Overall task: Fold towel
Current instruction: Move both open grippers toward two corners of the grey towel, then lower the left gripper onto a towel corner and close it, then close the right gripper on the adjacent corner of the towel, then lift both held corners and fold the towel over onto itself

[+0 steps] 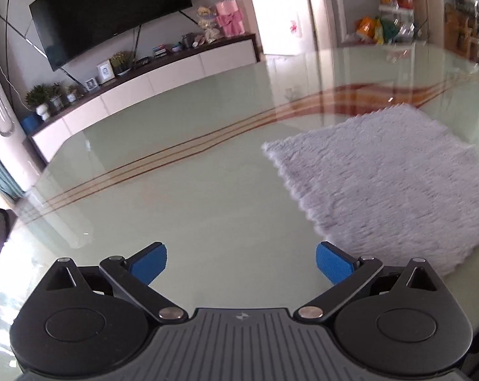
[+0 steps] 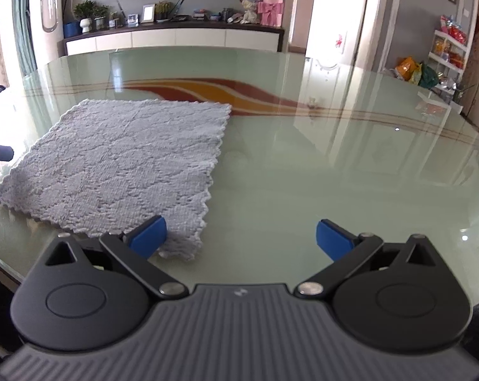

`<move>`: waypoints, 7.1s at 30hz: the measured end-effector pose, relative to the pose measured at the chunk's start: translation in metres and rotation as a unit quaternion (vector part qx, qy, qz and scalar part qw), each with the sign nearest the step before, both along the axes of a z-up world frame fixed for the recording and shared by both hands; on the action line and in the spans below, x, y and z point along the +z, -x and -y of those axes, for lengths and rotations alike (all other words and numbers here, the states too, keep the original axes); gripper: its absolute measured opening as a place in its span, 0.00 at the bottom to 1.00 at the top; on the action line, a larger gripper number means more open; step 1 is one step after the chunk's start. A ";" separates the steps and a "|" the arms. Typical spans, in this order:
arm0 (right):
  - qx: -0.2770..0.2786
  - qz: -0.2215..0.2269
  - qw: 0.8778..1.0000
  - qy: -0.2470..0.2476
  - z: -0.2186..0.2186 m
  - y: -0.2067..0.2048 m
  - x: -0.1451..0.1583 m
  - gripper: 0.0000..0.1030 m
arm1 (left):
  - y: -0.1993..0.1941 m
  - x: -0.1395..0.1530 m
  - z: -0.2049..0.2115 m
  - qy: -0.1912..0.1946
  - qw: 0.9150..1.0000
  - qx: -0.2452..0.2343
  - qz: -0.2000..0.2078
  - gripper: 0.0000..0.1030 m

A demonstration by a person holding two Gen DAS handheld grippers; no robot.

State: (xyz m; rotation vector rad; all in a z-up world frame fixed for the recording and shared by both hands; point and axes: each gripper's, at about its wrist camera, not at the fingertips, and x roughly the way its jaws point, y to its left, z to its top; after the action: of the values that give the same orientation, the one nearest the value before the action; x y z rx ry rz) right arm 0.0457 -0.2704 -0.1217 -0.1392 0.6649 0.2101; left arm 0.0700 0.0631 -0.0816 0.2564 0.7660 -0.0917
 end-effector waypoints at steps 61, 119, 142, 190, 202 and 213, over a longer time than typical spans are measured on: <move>0.136 -0.054 0.989 -0.036 -0.006 0.025 0.015 0.40 | 0.053 0.004 0.017 0.054 0.993 -0.095 -0.038 0.45; 0.149 -0.065 0.987 -0.016 -0.015 0.019 0.012 0.31 | 0.042 0.002 -0.001 0.097 0.986 -0.126 -0.058 0.02; 0.164 -0.078 0.983 -0.027 -0.014 0.014 0.014 0.23 | 0.043 0.004 -0.004 0.097 0.985 -0.127 -0.060 0.02; 0.174 -0.084 0.981 -0.015 -0.016 0.013 0.014 0.04 | 0.043 0.004 -0.005 0.094 0.986 -0.125 -0.057 0.03; 0.167 -0.067 0.983 -0.025 -0.013 0.016 0.024 0.02 | 0.045 0.008 -0.006 0.093 0.988 -0.117 -0.040 0.01; 0.169 -0.046 0.984 -0.038 -0.009 0.024 0.041 0.02 | 0.057 0.024 -0.010 0.094 0.990 -0.105 -0.004 0.00</move>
State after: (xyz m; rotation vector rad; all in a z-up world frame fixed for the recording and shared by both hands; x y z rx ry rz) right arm 0.0215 -0.2611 -0.0810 -0.1689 0.7228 0.5707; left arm 0.0132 0.0731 -0.0574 0.1557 0.7305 -0.3621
